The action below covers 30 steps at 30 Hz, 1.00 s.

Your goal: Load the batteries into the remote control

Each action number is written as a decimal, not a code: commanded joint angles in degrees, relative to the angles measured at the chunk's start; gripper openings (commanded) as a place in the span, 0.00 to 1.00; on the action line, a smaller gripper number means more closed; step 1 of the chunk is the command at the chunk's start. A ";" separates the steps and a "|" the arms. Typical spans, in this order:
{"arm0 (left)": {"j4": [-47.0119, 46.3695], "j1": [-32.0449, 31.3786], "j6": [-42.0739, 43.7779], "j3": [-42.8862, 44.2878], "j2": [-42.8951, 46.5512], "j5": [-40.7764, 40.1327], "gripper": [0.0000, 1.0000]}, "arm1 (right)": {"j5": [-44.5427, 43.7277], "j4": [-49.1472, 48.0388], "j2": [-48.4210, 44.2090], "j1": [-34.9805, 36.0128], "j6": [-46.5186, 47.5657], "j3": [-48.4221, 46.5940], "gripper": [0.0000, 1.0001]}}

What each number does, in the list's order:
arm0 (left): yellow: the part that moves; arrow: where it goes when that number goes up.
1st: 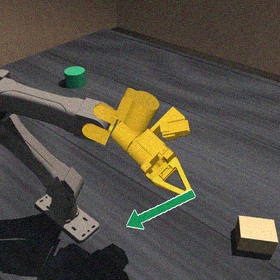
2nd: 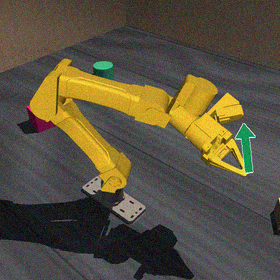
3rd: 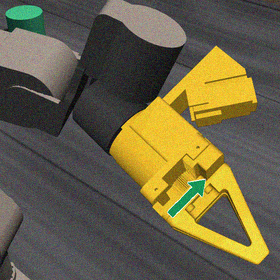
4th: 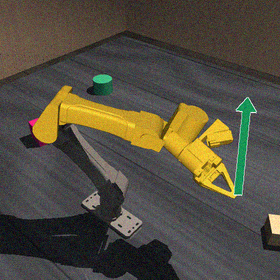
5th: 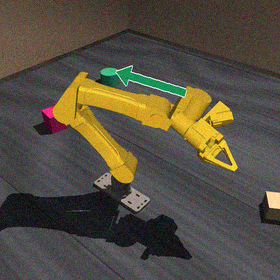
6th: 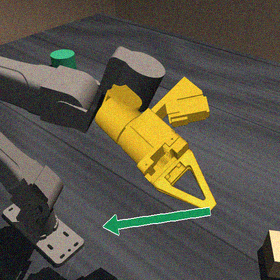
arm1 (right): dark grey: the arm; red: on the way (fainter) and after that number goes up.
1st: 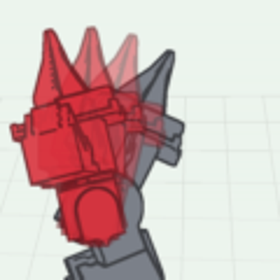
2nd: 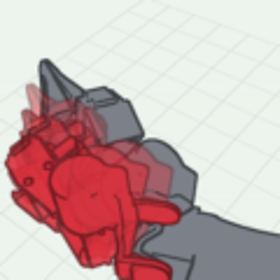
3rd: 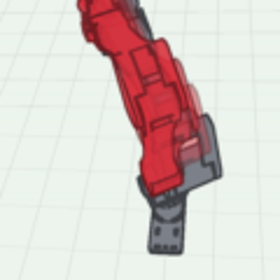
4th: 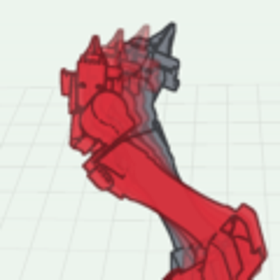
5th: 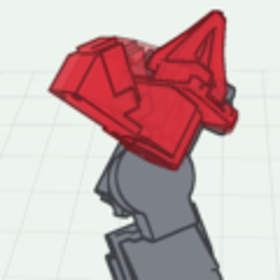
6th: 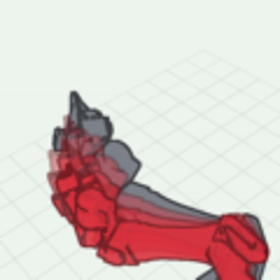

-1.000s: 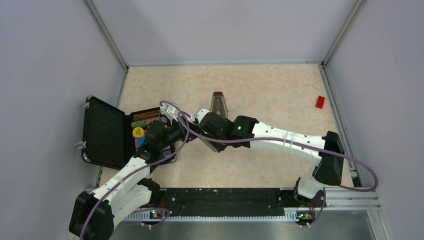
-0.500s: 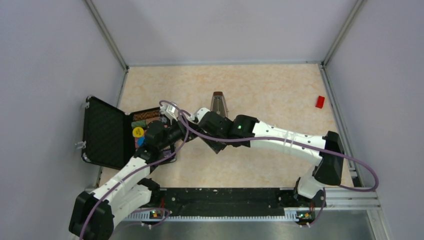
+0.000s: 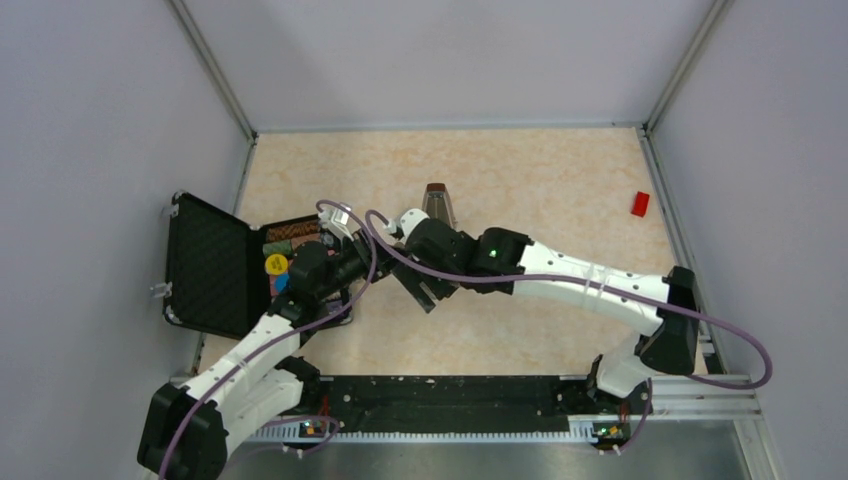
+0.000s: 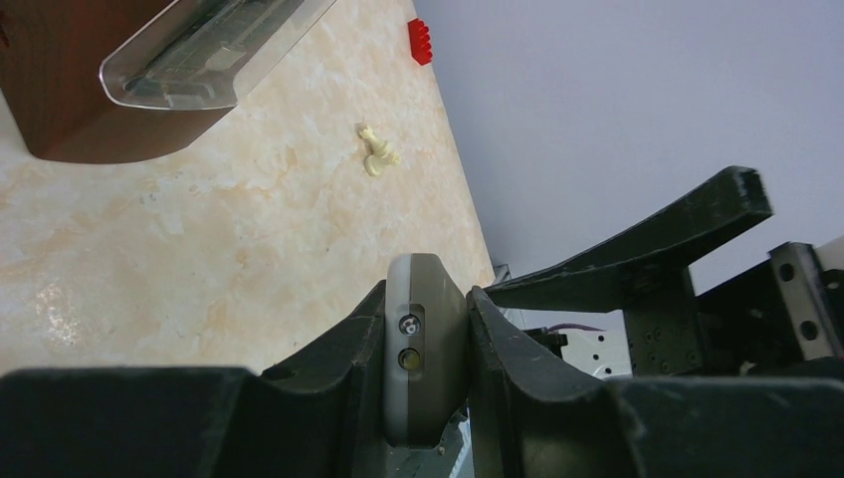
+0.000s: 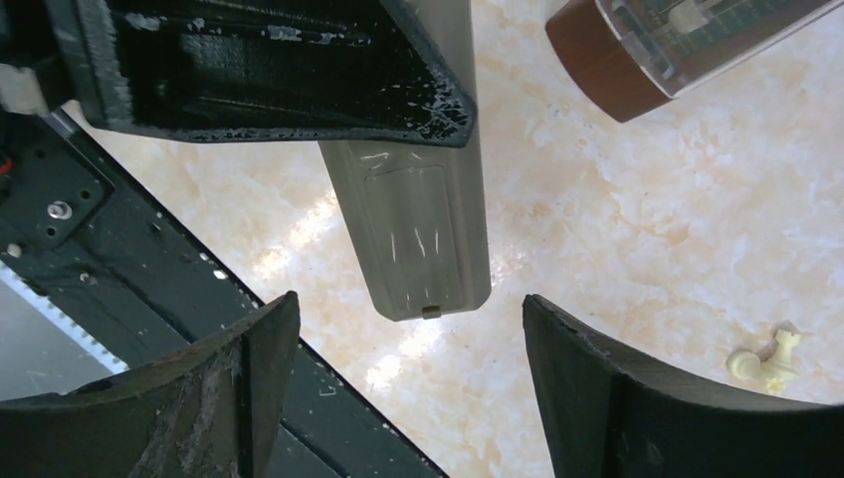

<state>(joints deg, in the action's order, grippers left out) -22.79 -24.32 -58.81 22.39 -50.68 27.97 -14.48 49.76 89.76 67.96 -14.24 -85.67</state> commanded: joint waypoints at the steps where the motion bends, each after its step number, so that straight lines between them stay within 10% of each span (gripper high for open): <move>1: -4.11 -0.14 -1.31 1.28 1.47 -0.65 0.00 | -0.52 -1.70 -6.75 -1.36 -4.05 -2.84 0.82; 16: -2.22 -0.12 -15.95 6.50 4.37 -1.98 0.00 | 2.70 -24.40 -35.92 -8.23 -39.26 24.99 0.84; 30: -7.67 -0.20 -28.17 9.63 5.53 -0.31 0.00 | 9.50 -50.74 -35.06 -8.27 -49.52 34.55 0.78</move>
<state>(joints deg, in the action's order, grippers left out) -23.66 -24.36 -82.43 28.62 -46.57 27.40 -6.68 9.89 54.83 59.83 -59.33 -52.10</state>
